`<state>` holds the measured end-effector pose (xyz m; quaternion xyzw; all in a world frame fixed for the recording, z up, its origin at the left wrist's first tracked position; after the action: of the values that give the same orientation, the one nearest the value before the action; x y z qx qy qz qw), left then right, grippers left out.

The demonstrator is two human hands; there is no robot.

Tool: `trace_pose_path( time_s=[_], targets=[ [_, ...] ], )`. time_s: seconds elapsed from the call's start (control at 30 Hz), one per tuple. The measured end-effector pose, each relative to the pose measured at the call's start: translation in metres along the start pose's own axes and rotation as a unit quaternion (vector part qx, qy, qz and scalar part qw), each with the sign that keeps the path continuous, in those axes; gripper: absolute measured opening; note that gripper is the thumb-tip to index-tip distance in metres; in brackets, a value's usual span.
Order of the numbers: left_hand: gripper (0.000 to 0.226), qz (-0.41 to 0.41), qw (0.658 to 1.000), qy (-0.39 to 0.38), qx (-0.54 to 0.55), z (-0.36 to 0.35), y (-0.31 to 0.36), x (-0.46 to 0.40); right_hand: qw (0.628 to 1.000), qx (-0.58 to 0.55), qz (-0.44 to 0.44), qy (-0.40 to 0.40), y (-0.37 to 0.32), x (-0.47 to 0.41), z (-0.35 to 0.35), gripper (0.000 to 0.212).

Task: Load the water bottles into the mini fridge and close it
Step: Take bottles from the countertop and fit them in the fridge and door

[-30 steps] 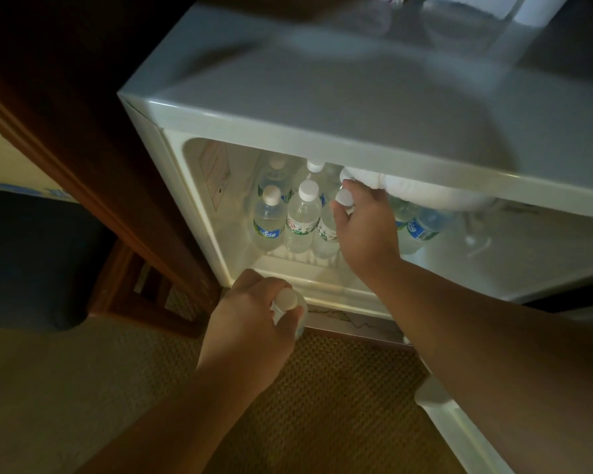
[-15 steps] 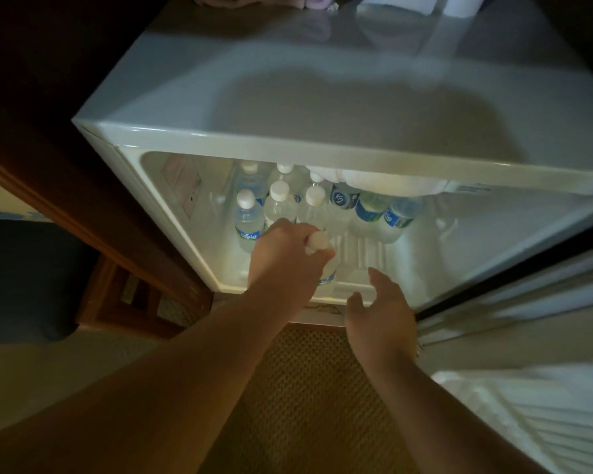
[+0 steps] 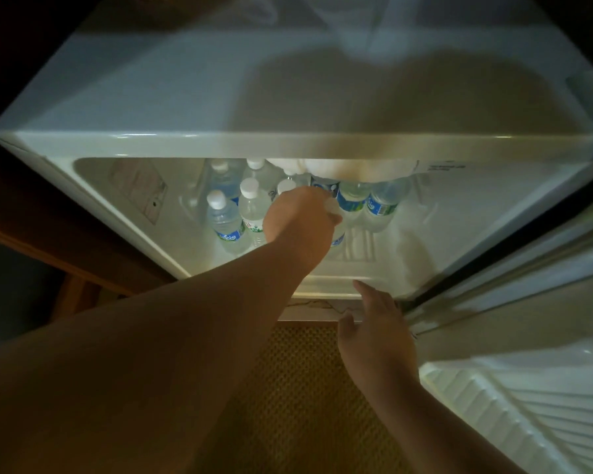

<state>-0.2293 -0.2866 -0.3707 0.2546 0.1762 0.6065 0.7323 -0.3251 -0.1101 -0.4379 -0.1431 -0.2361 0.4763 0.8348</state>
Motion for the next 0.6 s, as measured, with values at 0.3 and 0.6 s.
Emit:
trace_pose_path(
  time_s=[0.3, 0.6],
  targets=[
    [0.022, -0.014, 0.998, -0.012, -0.066, -0.013, 0.003, -0.028, 1.000, -0.021, -0.002, -0.017, 0.005, -0.012, 0.001, 0.060],
    [0.014, -0.059, 0.998, -0.005, -0.036, -0.011, 0.013, -0.026, 0.999, -0.005, 0.000, -0.049, 0.005, -0.018, 0.004, 0.070]
  ],
)
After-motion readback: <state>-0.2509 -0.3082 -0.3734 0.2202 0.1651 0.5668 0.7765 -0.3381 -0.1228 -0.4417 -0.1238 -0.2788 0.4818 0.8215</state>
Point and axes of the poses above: each hand's wrist, its own x-axis away from the middle knuckle, its own z-axis out of the back of the hand, y = z × x, the point moved 9 cm from there along -x, towards the middle knuckle, and after that the axes turned 8 degrees about x, right-handed, at the moved point
